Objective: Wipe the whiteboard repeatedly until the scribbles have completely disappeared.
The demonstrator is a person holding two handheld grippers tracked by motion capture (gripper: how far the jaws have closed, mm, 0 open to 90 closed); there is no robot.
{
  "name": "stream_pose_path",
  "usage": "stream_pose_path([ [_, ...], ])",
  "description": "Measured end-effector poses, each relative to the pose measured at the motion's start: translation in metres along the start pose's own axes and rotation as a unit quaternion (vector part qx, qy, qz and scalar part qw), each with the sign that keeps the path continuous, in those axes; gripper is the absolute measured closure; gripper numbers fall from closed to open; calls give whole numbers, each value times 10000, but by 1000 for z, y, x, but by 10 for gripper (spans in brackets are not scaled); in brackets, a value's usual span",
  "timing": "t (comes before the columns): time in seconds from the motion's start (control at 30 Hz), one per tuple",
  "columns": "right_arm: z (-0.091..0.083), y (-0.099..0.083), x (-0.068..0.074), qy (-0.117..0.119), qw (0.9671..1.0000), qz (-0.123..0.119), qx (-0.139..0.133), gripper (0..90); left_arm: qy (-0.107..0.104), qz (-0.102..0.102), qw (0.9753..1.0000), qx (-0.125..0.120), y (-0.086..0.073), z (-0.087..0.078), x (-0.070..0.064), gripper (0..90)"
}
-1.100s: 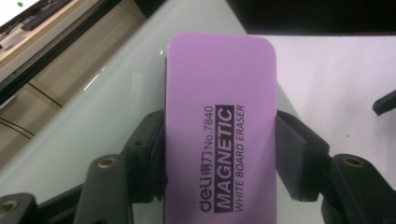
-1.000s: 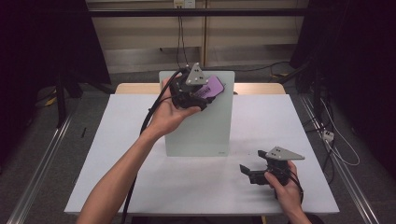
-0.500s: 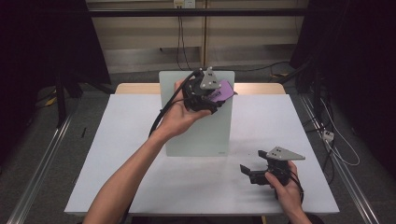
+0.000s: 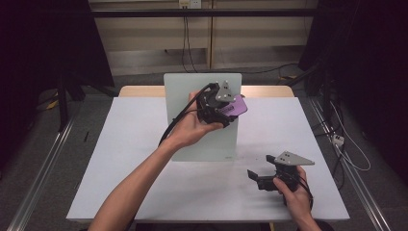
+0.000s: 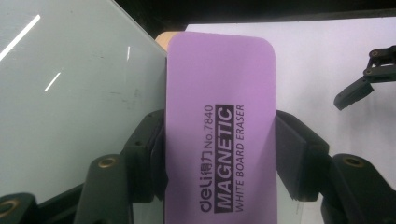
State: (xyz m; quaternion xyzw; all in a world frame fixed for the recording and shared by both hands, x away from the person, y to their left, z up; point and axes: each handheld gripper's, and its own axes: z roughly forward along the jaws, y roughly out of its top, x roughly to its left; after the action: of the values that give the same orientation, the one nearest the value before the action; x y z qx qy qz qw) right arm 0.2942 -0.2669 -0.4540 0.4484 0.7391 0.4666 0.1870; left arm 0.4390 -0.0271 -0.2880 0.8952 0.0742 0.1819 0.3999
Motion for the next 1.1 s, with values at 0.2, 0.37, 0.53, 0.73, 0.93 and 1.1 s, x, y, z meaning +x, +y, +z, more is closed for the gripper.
stream_pose_path([
  [0.2, 0, 0, 0, -5, 10000, 14, 2, 58, 172, -117, 9997, -155, 6, -15, 15, 408],
  [0.37, 1, 0, 0, 3, 10000, 0, 16, 58, 434, -115, 9986, -262, 14, -32, 28, 408],
  [0.53, 1, 0, 0, -9, 10000, 28, 2, 58, 474, -231, 9979, -373, 16, -40, 38, 408],
  [0.73, 1, 0, 0, -4, 10000, -9, 12, 58, 449, -7, 9988, -212, 16, -28, 25, 407],
  [0.93, 1, 0, 0, -6, 10000, -18, 8, 58, 191, 184, 9996, 3, -1, -3, -1, 407],
  [1.1, 1, 0, -1, -12, 10000, -9, 24, 58, -30, 154, 9998, 111, -24, 10, -19, 407],
])
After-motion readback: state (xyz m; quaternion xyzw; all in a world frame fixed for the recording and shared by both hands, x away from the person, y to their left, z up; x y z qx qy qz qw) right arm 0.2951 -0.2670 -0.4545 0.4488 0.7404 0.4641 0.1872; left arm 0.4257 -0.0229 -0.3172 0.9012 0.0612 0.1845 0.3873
